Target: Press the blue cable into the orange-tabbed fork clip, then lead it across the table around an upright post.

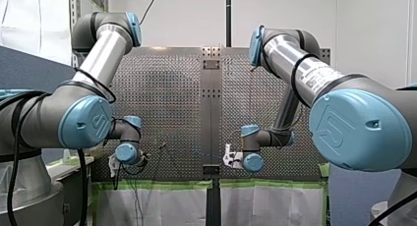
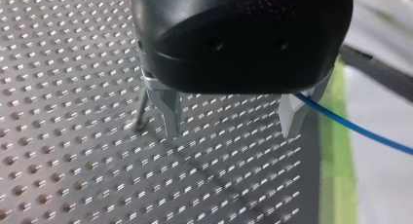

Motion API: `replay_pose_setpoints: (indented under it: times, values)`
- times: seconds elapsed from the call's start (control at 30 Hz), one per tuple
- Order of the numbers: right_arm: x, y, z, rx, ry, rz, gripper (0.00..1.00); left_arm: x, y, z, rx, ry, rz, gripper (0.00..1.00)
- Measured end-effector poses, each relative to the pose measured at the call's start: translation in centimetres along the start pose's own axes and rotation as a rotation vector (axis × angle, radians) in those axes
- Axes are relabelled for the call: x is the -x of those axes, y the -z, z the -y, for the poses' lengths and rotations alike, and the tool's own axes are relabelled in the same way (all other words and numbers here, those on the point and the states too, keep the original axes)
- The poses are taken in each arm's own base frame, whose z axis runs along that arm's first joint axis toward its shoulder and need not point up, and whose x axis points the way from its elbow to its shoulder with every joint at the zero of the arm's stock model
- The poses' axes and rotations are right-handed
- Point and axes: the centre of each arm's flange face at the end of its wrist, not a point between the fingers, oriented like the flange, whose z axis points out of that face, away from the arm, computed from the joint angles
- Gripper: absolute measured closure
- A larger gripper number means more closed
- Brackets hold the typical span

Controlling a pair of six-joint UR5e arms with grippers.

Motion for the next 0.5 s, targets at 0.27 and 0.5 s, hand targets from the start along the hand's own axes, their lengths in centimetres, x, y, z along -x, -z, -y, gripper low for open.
replay_pose_setpoints:
  times: [0.27, 0.5]
  values:
    - [0.0, 0.0, 0.0, 0.000, 0.000, 0.002, 1.00, 0.1, 2.2, 0.6, -0.064, 0.002, -0.014, 0.00]
    - [0.1, 0.1, 0.0, -0.001, 0.001, 0.007, 1.00, 0.9, 3.6, 1.4, -0.089, 0.025, -0.021, 0.00]
